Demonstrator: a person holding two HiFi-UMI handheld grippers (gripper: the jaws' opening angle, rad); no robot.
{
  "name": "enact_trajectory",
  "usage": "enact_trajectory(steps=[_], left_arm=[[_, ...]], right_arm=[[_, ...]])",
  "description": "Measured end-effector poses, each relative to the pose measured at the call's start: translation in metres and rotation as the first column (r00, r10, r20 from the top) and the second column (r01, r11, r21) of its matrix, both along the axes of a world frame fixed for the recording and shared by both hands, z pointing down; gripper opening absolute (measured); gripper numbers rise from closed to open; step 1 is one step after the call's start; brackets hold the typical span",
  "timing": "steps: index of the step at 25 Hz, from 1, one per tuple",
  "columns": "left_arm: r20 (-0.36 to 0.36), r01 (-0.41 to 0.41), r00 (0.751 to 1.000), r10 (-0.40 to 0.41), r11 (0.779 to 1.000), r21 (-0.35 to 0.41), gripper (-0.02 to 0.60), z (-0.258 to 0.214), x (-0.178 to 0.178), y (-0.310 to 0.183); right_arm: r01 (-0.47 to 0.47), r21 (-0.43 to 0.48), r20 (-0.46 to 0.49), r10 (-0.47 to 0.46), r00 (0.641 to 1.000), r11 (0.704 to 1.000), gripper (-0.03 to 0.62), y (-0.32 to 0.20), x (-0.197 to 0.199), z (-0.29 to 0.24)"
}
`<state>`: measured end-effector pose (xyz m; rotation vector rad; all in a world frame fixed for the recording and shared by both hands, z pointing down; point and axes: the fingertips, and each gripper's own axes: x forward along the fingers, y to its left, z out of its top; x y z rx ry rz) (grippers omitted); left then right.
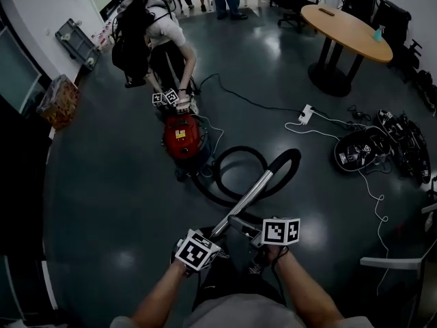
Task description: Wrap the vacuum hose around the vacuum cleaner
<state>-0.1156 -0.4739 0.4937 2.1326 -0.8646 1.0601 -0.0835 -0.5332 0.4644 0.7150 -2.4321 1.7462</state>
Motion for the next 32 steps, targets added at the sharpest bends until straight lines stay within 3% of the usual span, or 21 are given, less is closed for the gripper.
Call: enact_trajectory(steps=[6,12,16,21,27,32], left_arm=[[-0.019,-0.008,1.0,0.008,1.0,0.0,0.166,-0.004,-0.004,-0.009],[-0.048,-0.042,0.998,0.041,0.999,-0.006,0.166,0.002,-0.006,-0.01],[-0.068,-0.068,0.995,0.067,0.998,-0.006,0.166,0.006,-0.016,-0.014],[-0.132,-0.062,0.99,0.058,0.998,-0.024,0.166,0.009,-0.025,-0.019],[-0.158,-0.101,0.983,0.098,0.995,-0.012,0.167,0.009,-0.038,-0.031],[-0.159,-0.135,0.978,0.133,0.991,-0.005,0.249,0.005,-0.05,-0.043]], right_arm=[[-0.142,-0.065,0.03,0.144,0.989,0.988,0.284,-0.022,-0.033,0.011],[-0.138,-0.053,0.0,0.138,0.99,0.989,0.281,-0.027,-0.064,0.02],[-0.166,-0.056,-0.04,0.164,0.986,0.985,0.176,-0.036,-0.073,0.024],[-0.178,-0.088,-0.071,0.172,0.983,0.98,0.149,-0.042,-0.083,0.03],[-0.191,-0.081,-0.104,0.182,0.978,0.978,0.143,-0.054,-0.096,0.031],[-0.199,-0.073,-0.122,0.19,0.974,0.977,0.144,-0.064,-0.104,0.027]])
